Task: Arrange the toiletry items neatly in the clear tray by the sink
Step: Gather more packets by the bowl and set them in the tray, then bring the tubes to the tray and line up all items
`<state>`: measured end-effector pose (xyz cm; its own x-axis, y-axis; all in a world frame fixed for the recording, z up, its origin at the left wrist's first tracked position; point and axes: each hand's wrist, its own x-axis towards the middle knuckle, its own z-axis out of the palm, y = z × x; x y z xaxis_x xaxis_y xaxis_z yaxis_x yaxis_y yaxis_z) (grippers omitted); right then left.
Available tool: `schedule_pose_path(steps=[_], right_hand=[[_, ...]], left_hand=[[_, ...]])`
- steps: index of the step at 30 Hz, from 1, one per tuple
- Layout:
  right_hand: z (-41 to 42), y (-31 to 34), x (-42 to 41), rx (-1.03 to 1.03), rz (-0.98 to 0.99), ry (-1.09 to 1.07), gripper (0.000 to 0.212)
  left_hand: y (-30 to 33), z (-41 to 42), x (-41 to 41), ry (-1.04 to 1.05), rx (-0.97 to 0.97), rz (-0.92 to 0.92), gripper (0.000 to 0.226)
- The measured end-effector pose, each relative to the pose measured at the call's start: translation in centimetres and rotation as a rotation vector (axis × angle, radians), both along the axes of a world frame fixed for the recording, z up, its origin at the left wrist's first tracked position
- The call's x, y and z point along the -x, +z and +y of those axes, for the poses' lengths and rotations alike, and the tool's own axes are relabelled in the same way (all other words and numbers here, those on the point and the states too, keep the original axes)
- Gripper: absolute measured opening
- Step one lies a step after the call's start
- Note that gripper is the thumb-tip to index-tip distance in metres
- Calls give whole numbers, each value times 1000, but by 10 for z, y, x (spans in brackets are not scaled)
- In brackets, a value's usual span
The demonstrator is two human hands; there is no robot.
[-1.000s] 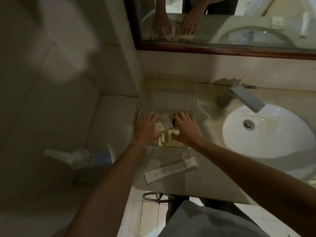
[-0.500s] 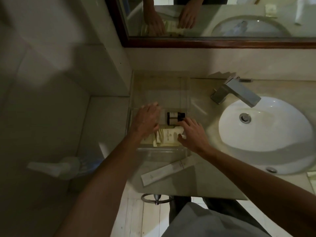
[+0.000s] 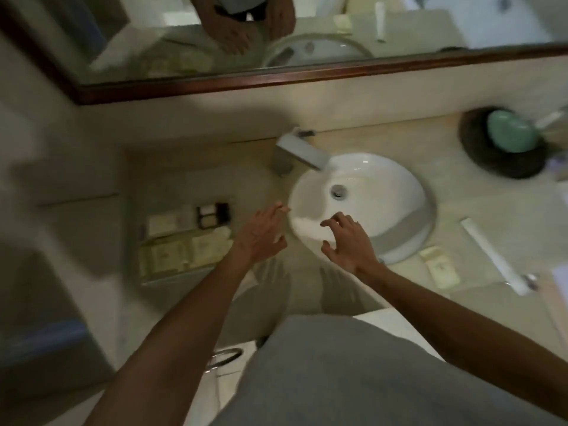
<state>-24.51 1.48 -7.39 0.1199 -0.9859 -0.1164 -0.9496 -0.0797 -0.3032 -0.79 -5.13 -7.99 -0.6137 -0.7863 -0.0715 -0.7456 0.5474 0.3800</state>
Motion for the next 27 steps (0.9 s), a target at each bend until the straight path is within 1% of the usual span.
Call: schedule_pose_path(steps=[2, 5, 7, 10, 13, 16, 18, 20, 21, 24, 25, 27], right_hand=[[25, -1, 61, -18, 35, -139, 43], [68, -4, 147, -82, 70, -349, 49], [98, -5, 193, -128, 102, -447, 53], [132, -7, 244, -151, 117, -565, 54], [147, -12, 281, -159, 124, -680, 51], [145, -18, 309, -178, 137, -735, 51], [139, -22, 322, -195, 137, -756, 55], [130, -27, 333, -220, 128, -764, 62], [125, -31, 338, -236, 123, -762, 65], [115, -40, 351, -298, 89, -781, 67], [112, -44, 355, -307, 83, -787, 63], [104, -46, 354, -302, 120, -739, 48]], left_hand=[[-2, 10, 43, -70, 7, 13, 71], [-3, 22, 101, -180, -3, -21, 69], [-2, 30, 138, -247, -20, -34, 71], [0, 41, 196, -382, -18, -52, 70], [-7, 50, 256, -550, -23, -81, 67], [-18, 63, 314, -689, -4, -164, 71], [-28, 70, 348, -764, 64, -241, 80], [-36, 76, 372, -814, 82, -328, 90], [-40, 79, 380, -832, 82, -374, 87], [-45, 84, 385, -829, 146, -452, 62], [-45, 84, 382, -821, 144, -452, 60], [-48, 83, 367, -762, 56, -419, 61]])
